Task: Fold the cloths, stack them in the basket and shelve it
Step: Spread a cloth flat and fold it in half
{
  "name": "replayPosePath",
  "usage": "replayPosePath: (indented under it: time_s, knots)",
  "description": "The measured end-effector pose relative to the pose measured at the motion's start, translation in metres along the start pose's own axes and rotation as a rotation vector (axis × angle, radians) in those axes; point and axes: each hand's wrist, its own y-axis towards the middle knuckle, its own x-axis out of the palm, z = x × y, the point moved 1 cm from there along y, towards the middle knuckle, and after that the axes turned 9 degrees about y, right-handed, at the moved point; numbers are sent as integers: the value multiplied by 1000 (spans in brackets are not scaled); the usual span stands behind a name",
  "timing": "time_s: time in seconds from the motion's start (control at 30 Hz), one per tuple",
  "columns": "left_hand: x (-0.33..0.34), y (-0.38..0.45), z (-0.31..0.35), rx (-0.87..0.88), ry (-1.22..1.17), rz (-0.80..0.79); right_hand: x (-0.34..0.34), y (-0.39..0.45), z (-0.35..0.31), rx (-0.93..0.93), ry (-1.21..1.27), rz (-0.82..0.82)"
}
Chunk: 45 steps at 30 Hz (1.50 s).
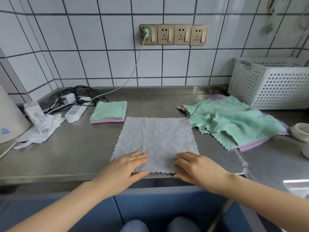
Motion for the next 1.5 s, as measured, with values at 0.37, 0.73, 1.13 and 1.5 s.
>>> replayPosePath:
  time_s: [0.37, 0.73, 1.13, 1.5]
  knots:
    - [-5, 19, 28, 43, 428, 293, -2, 19, -13, -66, -262, 220]
    - [-5, 17, 9, -40, 342, 253, -6, 11, -13, 42, -261, 187]
    - [-67, -37, -43, -253, -570, 146, -78, -27, 25, 349, 729, -55]
    - [-25, 63, -97, -783, -864, 218, -23, 71, 96, 1001, 1044, 323]
